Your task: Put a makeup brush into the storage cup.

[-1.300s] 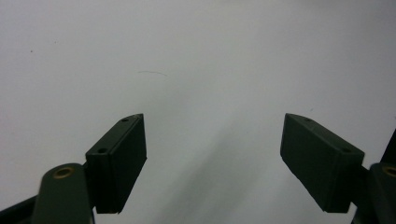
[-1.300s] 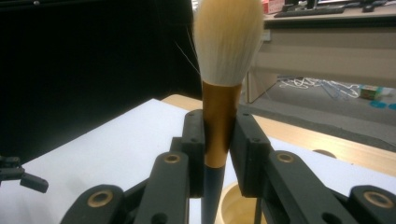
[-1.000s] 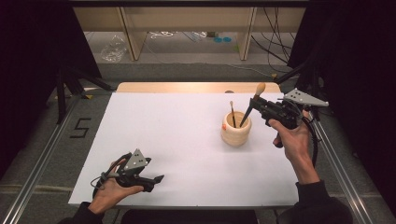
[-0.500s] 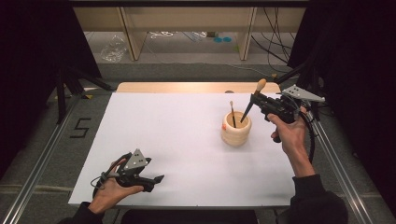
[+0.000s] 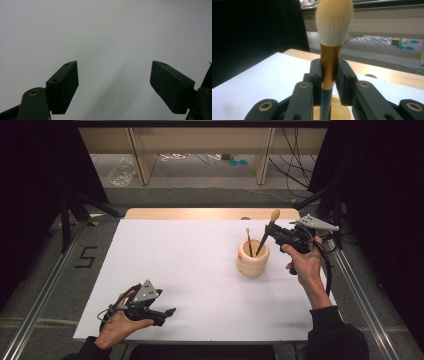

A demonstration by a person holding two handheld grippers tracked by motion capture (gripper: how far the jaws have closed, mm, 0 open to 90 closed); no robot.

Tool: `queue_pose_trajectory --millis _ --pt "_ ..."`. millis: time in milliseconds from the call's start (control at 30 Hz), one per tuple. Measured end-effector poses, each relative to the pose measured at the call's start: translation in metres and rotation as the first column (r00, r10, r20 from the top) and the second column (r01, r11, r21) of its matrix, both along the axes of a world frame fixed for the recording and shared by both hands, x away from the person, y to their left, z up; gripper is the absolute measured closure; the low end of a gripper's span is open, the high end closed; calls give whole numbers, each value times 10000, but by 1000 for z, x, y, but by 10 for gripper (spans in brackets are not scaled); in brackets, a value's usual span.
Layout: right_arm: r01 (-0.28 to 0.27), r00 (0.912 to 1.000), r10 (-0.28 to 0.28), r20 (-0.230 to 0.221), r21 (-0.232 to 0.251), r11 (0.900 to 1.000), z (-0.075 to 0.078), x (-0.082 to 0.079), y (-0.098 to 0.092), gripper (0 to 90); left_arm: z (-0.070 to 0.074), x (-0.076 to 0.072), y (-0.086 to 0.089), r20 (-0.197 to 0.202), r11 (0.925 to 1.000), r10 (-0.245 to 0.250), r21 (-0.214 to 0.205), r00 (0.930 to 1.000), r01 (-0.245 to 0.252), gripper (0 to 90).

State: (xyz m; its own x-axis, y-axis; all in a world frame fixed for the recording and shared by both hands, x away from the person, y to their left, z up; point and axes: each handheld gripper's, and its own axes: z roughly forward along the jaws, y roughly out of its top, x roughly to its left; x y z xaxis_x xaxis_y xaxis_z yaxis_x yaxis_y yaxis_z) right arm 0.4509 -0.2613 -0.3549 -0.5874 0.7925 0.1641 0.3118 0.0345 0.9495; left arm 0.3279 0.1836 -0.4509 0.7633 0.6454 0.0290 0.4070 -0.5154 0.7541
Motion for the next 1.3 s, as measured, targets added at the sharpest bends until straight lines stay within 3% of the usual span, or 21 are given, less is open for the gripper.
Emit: queue_pose_trajectory --millis 167,300,333,367,533,767,1067,1233,1300 --pt "-23 10000 24 81 -19 10000 -4 2 2 767 0 0 0 -32 9999 40 -127 10000 -40 228" --pt "-7 9999 4 -162 -196 9998 -9 2 2 767 -1 0 0 -42 9999 33 -134 10000 -34 228" --pt "-49 9997 44 -236 -218 9997 -9 2 2 767 0 1 1 -24 10000 16 70 10000 -16 227" --pt "-11 9999 7 -152 -236 9997 -13 4 3 767 -1 0 -1 -69 9999 59 -157 10000 -60 228" --pt "-37 9998 30 -196 -353 9994 -16 5 5 767 -1 0 0 -60 10000 13 50 10000 -12 228" --pt "-100 9986 75 -532 -478 9988 -24 6 8 766 -1 0 0 -78 9999 21 -103 10000 -22 228" --pt "-183 9980 145 -613 -607 9980 -33 9 12 762 -2 0 -1 -118 9999 -17 -144 9999 15 228" --pt "-237 9966 190 -807 -584 9980 -34 9 12 660 -2 1 0 -71 9999 -79 99 9999 80 228" --pt "-88 9955 19 -946 -728 9973 -33 9 11 531 -3 0 -1 -134 9999 5 -140 9999 -7 227"
